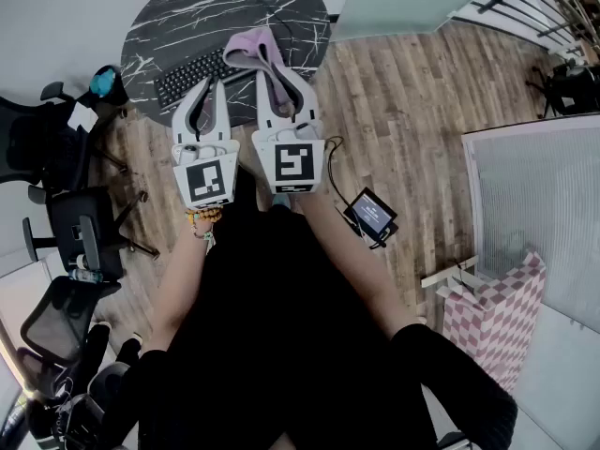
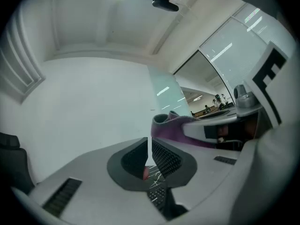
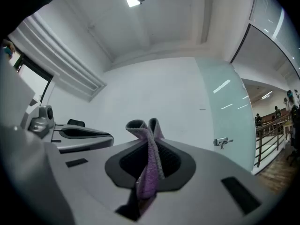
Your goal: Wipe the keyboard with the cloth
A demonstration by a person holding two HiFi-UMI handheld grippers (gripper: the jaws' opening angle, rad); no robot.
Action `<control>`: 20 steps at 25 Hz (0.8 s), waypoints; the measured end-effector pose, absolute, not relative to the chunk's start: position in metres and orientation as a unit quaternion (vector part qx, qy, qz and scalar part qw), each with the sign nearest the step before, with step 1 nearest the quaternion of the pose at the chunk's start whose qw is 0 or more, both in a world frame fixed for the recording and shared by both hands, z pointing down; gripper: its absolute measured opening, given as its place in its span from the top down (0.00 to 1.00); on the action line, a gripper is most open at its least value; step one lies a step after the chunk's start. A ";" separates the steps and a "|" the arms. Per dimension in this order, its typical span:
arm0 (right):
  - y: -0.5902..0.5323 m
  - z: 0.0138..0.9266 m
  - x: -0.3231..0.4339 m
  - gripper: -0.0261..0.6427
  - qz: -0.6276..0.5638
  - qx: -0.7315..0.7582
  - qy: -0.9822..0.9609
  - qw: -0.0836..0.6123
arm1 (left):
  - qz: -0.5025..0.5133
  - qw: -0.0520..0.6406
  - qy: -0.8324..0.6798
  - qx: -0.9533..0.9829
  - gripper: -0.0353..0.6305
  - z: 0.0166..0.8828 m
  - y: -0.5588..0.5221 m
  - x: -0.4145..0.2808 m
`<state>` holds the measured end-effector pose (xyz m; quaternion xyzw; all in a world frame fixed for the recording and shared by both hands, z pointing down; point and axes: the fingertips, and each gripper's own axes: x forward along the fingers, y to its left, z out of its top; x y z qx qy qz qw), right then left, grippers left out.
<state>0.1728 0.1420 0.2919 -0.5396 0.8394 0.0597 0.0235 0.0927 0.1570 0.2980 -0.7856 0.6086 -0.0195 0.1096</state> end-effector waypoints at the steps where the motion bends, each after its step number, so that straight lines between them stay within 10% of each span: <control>1: 0.140 0.291 0.172 0.89 0.060 -0.537 0.841 0.026 | -0.023 0.114 0.610 -0.784 0.89 0.298 0.156 0.092; 20: 0.093 0.300 0.150 0.88 0.054 -0.500 0.864 0.018 | -0.043 0.108 0.627 -0.770 0.89 0.314 0.107 0.075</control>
